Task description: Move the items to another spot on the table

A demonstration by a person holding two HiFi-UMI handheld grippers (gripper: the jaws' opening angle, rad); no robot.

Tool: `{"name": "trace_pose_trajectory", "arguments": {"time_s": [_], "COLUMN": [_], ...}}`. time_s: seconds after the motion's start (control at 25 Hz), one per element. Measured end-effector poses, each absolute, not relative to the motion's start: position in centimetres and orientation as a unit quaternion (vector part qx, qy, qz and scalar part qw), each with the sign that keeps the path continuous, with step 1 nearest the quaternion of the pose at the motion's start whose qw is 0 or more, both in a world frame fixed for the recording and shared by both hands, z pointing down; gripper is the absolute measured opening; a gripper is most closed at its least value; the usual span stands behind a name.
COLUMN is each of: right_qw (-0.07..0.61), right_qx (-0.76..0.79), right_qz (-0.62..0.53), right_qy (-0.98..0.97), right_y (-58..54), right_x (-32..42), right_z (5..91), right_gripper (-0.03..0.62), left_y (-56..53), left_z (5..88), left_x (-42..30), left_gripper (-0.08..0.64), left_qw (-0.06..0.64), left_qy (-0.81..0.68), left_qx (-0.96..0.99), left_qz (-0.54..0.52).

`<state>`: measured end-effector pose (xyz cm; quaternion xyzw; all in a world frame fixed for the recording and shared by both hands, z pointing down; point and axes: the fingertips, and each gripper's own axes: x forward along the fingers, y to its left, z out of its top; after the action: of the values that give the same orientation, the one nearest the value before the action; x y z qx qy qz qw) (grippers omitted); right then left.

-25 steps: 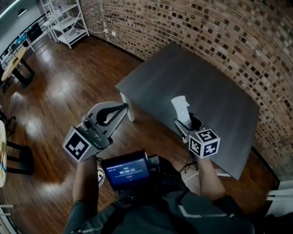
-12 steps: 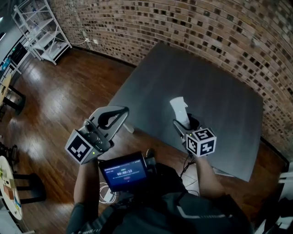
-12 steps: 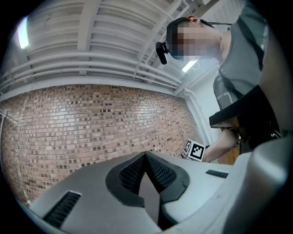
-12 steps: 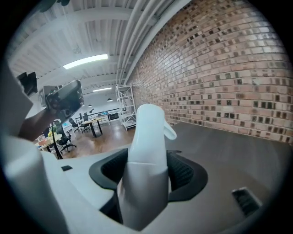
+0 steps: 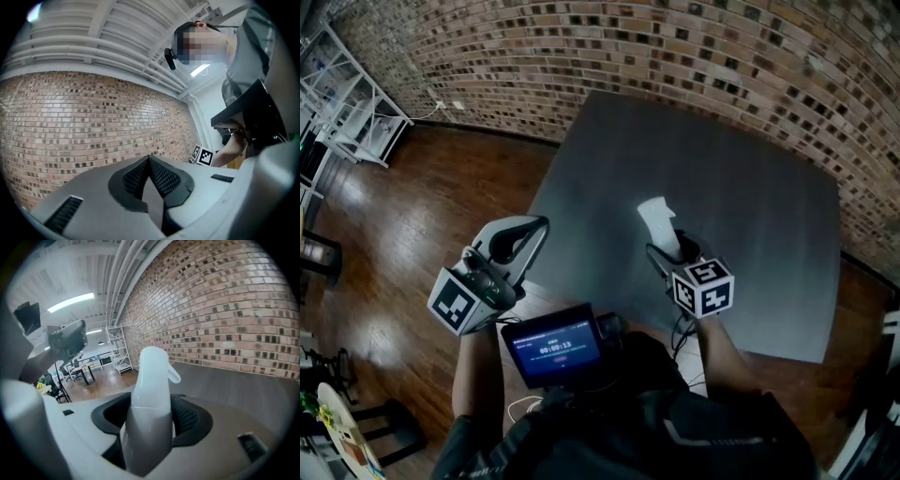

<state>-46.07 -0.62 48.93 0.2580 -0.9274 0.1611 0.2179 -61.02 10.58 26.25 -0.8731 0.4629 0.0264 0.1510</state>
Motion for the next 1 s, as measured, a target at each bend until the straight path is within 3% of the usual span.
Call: {"name": "trace_pose_trajectory", "arguments": {"time_s": [0.48, 1.0], "right_qw": [0.24, 0.328], "right_qx": [0.302, 0.388], "right_qz": [0.186, 0.241], "right_qy": [-0.904, -0.827], "right_y": [-4.6, -9.1], "right_x": [-48.5, -48.5], "right_z": [51.5, 60.5], "right_gripper": [0.273, 0.274], "left_y": [4.2, -2.6], "left_z": [28.2, 31.7], "left_x": [-62.9, -65.8], "left_gripper": [-0.006, -0.006], "left_qw": [0.119, 0.083], "left_qy": [0.407, 0.334], "left_qx": [-0.905, -0.938], "left_qz": [0.019, 0.032]}}
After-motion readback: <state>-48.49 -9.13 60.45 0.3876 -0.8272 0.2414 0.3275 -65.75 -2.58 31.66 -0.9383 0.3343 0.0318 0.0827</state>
